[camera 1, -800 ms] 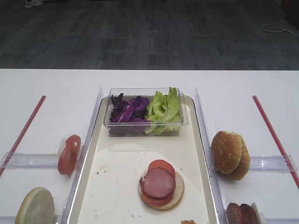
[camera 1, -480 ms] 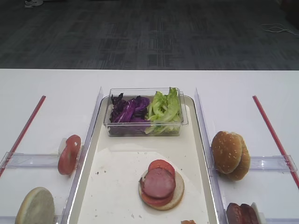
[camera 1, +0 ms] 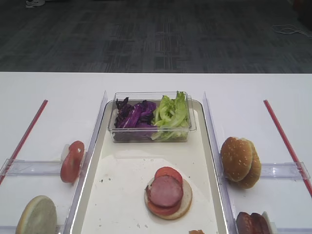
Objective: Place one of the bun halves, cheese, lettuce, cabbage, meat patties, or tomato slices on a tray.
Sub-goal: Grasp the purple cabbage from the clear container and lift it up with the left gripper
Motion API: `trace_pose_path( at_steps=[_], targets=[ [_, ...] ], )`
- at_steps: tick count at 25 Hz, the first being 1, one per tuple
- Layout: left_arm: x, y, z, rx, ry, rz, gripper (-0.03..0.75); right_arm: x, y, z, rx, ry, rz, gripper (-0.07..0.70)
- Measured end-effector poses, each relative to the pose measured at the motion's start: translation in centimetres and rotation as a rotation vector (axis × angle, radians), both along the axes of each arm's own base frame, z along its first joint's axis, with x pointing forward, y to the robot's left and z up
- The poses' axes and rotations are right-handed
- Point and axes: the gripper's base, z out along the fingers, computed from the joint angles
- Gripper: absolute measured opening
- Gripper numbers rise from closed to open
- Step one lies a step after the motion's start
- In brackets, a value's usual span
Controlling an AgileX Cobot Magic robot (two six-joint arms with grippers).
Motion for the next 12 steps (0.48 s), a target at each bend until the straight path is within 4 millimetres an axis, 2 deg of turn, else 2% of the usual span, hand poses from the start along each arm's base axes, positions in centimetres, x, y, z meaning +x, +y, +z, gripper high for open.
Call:
trace_pose_path(
  at_steps=[12],
  targets=[
    [0.0, 0.0, 0.0, 0.0, 0.0, 0.0, 0.244, 0.0, 0.0, 0.0, 0.0, 0.0, 0.0, 0.329]
  ],
)
